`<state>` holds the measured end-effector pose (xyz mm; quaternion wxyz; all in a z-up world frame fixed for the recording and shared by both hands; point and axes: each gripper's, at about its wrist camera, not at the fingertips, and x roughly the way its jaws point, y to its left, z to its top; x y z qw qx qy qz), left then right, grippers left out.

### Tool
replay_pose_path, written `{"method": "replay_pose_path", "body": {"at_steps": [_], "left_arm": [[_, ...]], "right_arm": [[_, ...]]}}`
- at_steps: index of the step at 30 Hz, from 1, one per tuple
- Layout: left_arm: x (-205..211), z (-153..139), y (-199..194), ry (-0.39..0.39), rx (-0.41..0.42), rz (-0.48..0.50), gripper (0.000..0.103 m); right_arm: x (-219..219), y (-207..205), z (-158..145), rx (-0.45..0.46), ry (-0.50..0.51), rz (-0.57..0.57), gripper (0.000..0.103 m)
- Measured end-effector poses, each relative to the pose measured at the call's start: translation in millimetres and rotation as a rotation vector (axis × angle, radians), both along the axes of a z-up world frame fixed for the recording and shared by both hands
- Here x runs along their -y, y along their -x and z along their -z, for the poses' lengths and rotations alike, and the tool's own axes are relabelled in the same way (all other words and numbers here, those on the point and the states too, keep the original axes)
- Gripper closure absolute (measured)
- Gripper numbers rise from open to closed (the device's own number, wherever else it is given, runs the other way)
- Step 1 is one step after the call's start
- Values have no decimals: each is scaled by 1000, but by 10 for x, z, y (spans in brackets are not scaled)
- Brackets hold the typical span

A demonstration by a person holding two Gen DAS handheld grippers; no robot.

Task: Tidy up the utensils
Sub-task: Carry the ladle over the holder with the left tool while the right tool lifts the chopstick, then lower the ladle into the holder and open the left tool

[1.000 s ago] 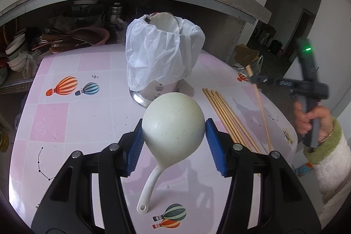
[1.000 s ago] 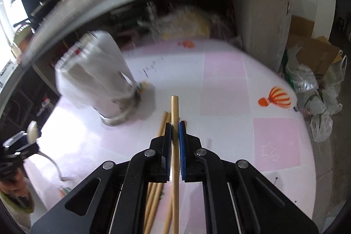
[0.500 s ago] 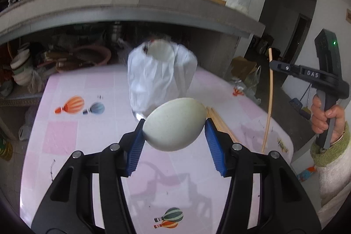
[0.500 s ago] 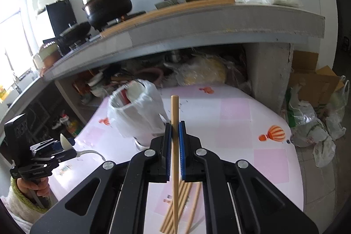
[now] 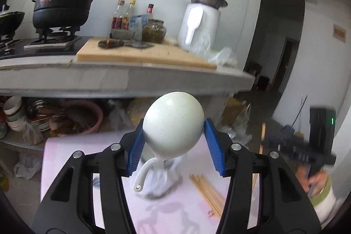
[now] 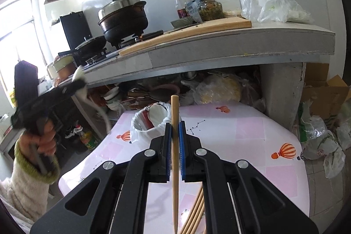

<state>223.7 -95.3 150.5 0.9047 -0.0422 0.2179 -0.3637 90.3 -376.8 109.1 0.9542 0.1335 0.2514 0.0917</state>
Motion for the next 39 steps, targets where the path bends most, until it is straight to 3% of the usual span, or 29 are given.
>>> {"method": "replay_pose_path", "body": {"at_steps": [6, 17, 26, 32, 34, 39], "left_arm": [[225, -28, -474, 93, -44, 36, 52], [442, 592, -880, 61, -79, 9, 52], [454, 1006, -862, 11, -60, -8, 52], [466, 1095, -786, -17, -59, -9, 52], [458, 1112, -752, -21, -58, -13, 45], [402, 1128, -680, -17, -60, -20, 44]], "right_arm": [[34, -28, -65, 17, -19, -11, 96], [76, -127, 37, -6, -45, -20, 96], [92, -130, 76, -21, -40, -18, 96], [89, -115, 80, -25, -39, -19, 96], [86, -111, 78, -24, -37, -19, 96], [60, -84, 52, -20, -30, -21, 96]]}}
